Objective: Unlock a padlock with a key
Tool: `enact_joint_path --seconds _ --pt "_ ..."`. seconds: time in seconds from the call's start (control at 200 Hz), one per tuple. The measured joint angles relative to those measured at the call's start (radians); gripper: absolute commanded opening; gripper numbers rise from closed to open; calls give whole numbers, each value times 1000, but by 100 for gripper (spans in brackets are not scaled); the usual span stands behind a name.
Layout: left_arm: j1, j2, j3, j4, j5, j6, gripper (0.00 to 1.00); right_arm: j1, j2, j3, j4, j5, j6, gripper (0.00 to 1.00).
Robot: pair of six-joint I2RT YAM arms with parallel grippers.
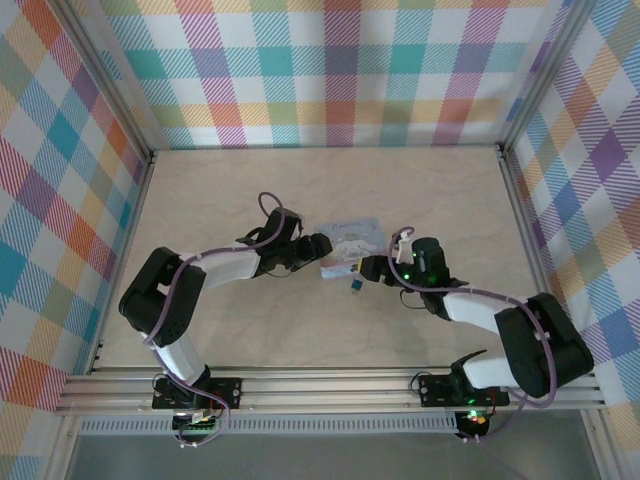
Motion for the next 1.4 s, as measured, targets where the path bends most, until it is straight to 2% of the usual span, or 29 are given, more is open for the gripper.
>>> enact_joint_path --seconds 0.3,0.52,0.745,0.91,1.05,1.4 --pt "-9 -52 -48 -14 -27 -22 77 -5 51 26 34 -31 -58 73" --pt "-9 -104 -37 -113 -53 1 79 -5 -74 -38 18 -30 -103 77" --pt "-21 -156 71 -190 -55 50 77 -5 -134 -68 -4 -45 -121 73" --pt "-64 -142 184 -220 -29 86 74 -5 -52 -68 8 -80 -122 68" --pt "-88 -72 266 -230 -2 103 72 -5 61 -61 46 -118 -118 66" --pt "-93 75 312 -259 25 113 69 -5 249 6 195 -194 -106 60"
